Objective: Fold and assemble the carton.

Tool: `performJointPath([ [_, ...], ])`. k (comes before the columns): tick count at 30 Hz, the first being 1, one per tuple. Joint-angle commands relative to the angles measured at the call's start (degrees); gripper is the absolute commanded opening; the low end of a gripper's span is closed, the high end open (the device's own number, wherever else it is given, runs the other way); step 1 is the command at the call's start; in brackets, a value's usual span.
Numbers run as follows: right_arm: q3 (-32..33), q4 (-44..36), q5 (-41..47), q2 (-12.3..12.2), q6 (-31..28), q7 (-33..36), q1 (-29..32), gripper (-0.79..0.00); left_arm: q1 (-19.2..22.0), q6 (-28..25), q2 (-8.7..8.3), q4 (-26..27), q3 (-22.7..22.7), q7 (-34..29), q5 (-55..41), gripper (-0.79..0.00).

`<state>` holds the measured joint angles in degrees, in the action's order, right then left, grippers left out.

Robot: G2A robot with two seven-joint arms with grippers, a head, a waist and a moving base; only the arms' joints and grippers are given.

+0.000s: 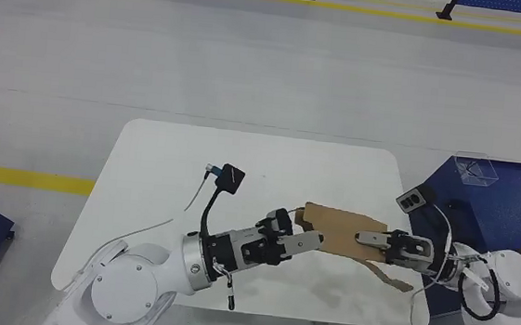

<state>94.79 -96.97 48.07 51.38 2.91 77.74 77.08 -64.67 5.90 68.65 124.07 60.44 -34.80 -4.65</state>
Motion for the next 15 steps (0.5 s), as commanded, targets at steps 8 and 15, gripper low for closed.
performJointPath([
  [8, -2.68, 8.54, 15.6, 0.65, 6.73, 7.46, -5.38, -0.785, -5.29, -4.06, -0.64, 4.32, 5.41, 9.1, 9.28, 0.0],
  [15, -3.26, 5.61, 18.5, 0.99, 7.19, 6.85, -4.29, -0.785, -5.72, 1.53, -0.49, 1.36, 4.78, 4.84, 2.0, 0.0],
])
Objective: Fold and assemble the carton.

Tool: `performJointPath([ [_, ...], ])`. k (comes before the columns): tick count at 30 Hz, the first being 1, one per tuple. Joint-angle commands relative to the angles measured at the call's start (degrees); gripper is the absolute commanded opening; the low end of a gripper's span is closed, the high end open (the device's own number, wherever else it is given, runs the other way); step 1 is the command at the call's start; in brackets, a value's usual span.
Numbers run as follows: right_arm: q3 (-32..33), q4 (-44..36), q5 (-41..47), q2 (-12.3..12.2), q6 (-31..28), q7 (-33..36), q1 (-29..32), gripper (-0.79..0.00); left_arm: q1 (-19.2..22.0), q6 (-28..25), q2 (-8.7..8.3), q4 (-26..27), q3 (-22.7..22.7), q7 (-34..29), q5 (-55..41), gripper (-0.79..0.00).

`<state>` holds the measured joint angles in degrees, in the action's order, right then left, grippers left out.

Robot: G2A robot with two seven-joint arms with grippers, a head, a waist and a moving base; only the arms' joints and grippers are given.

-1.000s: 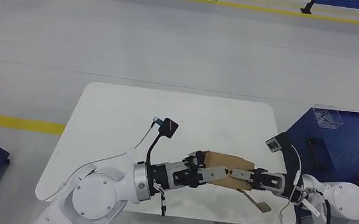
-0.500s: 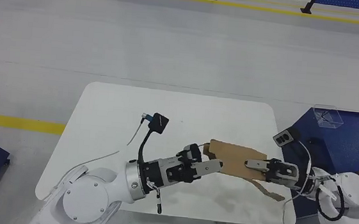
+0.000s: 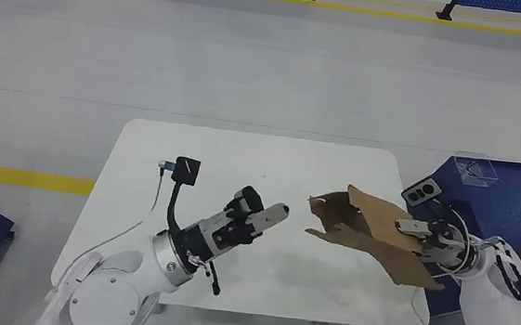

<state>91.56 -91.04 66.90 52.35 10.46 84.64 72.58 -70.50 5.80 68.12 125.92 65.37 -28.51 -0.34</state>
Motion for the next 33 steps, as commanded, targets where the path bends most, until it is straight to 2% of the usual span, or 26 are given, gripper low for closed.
performJointPath([
  [1, -0.18, -0.5, 0.11, 0.06, -0.12, -0.05, 0.37, -0.785, 0.39, 3.56, 0.06, -0.98, -0.21, -2.35, -3.55, 0.0],
  [4, -0.34, -1.28, 1.06, 0.17, 0.33, 0.23, 0.43, -0.785, 1.85, 7.98, 0.2, -1.89, -1.05, -4.36, -5.36, 0.0],
  [7, -0.25, -1.9, 0.52, 0.2, -0.2, 0.56, 0.62, -0.785, 3.62, 9.96, 0.4, -2.82, -2.53, -5.87, -6.02, 0.0],
  [15, 0.06, -3.08, -0.07, 0.28, -0.57, 0.97, 1.39, -0.785, 6.91, 11.79, 1.02, -4.35, -7.16, -7.34, -5.08, 0.0],
  [22, -0.06, -3.35, 0.58, 0.42, -0.17, 1.67, 1.9, -0.785, 9.97, 14.76, 1.68, -7.65, -10.58, -6.86, -2.93, 0.0],
  [33, 1.69, -2.17, 3.64, 0.63, -0.13, 1.52, 1.79, -0.785, 10.9, 15.03, 2.26, -10.21, -11.17, -6.26, -5.02, 0.0],
])
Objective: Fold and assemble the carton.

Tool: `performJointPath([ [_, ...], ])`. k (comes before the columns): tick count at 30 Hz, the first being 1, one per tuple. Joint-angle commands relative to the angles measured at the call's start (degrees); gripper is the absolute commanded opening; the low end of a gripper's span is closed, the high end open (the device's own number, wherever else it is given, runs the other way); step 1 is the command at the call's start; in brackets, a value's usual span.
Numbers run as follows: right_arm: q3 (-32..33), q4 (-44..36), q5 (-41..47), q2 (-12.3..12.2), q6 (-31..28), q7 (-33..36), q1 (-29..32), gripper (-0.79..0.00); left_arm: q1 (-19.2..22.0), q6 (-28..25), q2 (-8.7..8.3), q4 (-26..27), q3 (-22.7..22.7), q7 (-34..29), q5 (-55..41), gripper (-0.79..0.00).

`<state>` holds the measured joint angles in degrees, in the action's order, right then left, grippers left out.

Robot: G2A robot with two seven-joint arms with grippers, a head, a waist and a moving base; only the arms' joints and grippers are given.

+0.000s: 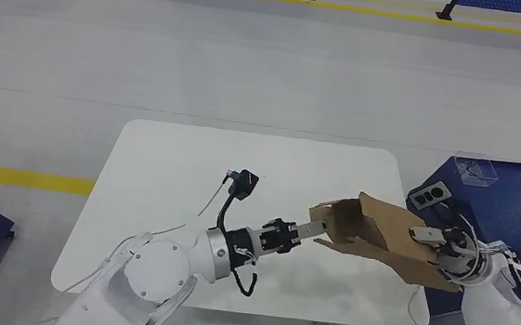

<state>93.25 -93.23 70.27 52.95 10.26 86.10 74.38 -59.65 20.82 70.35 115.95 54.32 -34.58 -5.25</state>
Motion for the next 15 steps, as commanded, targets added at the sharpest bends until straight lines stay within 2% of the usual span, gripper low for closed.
performJointPath([
  [1, 0.03, 0.02, 0.38, 0.06, 0.03, 0.11, -0.07, -0.785, 0.13, 0.1, 0.06, -0.53, -0.34, -0.58, -0.1, 0.0],
  [15, -0.87, -0.01, 0.77, 0.51, -0.01, -0.3, -0.93, -0.785, 1.19, -1.05, 0.71, -1.81, -1.72, -0.77, -1.08, 0.0],
])
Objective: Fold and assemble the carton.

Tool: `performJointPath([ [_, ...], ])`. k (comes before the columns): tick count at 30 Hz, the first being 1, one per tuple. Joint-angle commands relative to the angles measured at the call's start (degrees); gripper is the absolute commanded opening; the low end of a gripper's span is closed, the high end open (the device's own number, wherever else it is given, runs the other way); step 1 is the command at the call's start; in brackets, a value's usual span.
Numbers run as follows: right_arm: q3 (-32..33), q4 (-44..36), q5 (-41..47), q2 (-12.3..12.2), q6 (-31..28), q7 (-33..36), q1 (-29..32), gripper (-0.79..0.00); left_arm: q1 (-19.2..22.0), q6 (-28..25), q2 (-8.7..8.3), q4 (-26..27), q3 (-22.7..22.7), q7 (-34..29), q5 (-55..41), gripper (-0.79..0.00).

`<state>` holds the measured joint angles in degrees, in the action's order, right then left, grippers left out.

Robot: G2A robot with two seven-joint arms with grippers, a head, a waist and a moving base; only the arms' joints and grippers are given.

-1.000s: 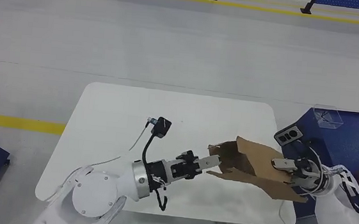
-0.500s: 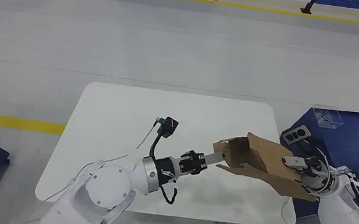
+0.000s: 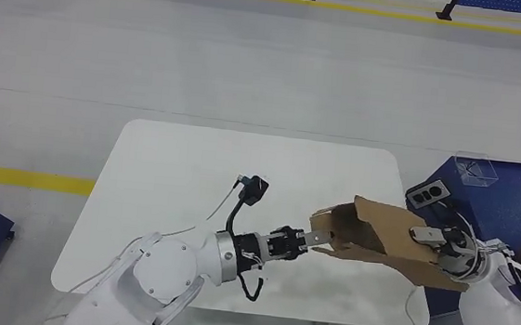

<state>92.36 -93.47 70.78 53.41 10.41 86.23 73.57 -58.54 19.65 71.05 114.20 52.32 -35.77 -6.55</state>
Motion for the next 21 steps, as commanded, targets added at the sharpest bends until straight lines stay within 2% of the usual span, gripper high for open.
performJointPath([
  [1, 0.12, 0.6, 0.62, 0.1, -0.24, -0.95, -0.32, -0.785, 0.09, 0.24, -0.03, 0.03, 0.72, 0.61, 0.38, 0.0],
  [7, 1.01, 4.89, 3.47, 0.39, 0.02, -5.2, -2.21, -0.785, -2.9, -1.59, -0.9, 3.5, 6.79, 2.93, 1.68, 0.0],
  [11, 0.48, 7.43, 7.34, 0.7, 3.3, -7.54, -3.24, -0.785, -6.86, -8.64, -1.62, 8.69, 10.68, 8.12, 8.7, 0.0],
  [12, 0.29, 7.94, 7.43, 0.75, 3.73, -8.33, -3.49, -0.785, -7.93, -10.4, -1.83, 9.65, 11.17, 9.41, 11.92, 0.0],
  [19, 0.0, 8.5, 6.78, 0.78, 4.59, -10.22, -3.72, -0.785, -7.93, -10.4, -1.83, 9.65, 11.17, 9.41, 11.92, 0.0],
  [20, 0.0, 8.5, 6.78, 0.78, 4.59, -10.22, -3.72, -0.785, -7.8, -10.65, -1.91, 9.84, 11.24, 9.66, 14.09, 0.0],
  [21, -0.14, 7.58, 6.49, 0.85, 4.09, -10.99, -3.53, -0.785, -7.44, -10.78, -2.18, 10.56, 10.98, 10.21, 21.62, 0.0],
])
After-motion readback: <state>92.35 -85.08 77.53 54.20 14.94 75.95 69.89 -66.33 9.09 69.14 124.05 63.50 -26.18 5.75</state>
